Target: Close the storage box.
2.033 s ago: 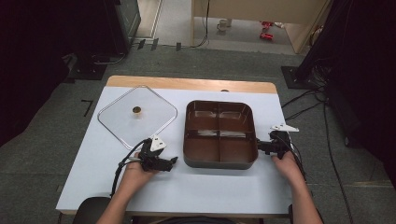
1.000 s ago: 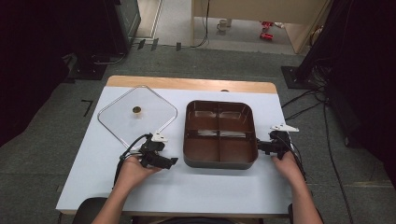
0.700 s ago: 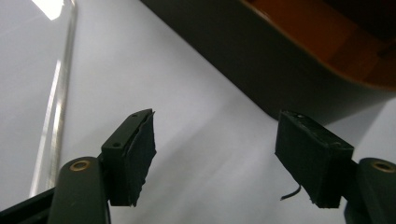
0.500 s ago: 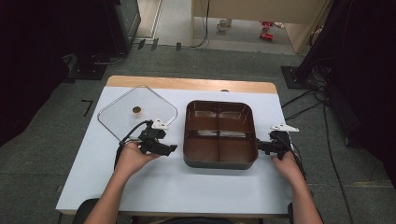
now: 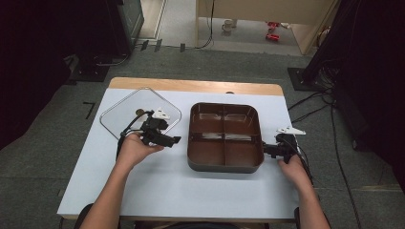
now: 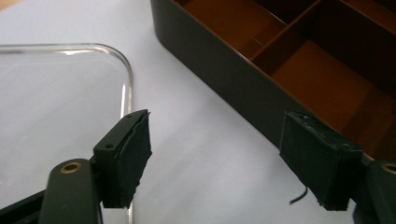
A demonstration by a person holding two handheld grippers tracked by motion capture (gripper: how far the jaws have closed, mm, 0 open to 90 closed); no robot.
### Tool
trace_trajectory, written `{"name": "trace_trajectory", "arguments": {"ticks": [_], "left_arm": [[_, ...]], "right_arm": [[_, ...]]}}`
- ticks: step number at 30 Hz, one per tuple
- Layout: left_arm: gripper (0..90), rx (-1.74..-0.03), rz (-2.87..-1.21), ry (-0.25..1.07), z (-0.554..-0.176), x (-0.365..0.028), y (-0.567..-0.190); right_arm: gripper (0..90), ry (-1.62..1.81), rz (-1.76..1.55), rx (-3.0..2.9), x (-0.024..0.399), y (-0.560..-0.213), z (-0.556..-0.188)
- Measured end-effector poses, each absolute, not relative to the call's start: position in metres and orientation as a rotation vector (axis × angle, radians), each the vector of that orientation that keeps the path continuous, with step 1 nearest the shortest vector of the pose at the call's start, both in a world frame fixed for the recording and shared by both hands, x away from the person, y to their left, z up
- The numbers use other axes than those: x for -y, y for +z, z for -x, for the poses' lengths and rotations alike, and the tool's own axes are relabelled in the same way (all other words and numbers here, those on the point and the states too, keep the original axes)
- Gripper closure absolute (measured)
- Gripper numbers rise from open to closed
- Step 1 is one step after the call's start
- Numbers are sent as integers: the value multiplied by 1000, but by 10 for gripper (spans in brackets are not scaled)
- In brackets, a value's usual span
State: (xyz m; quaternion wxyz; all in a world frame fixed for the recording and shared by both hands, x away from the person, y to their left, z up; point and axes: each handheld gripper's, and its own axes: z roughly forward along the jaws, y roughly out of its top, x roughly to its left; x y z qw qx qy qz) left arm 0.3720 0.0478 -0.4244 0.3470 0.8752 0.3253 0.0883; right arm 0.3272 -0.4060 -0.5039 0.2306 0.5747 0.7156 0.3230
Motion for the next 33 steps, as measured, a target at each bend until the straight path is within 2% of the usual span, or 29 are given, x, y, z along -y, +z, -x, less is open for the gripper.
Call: {"name": "trace_trajectory", "arguments": {"ticks": [18,33], "left_arm": [[405,-852,-2258,259,-412,-64,-413],[412,-975,-2221,375,-446,-107,-428]], "right_arm": [[141,890,-1580,-1968,406,-504,-327],[141,890,-1581,-1968,406,-504,-327]]}}
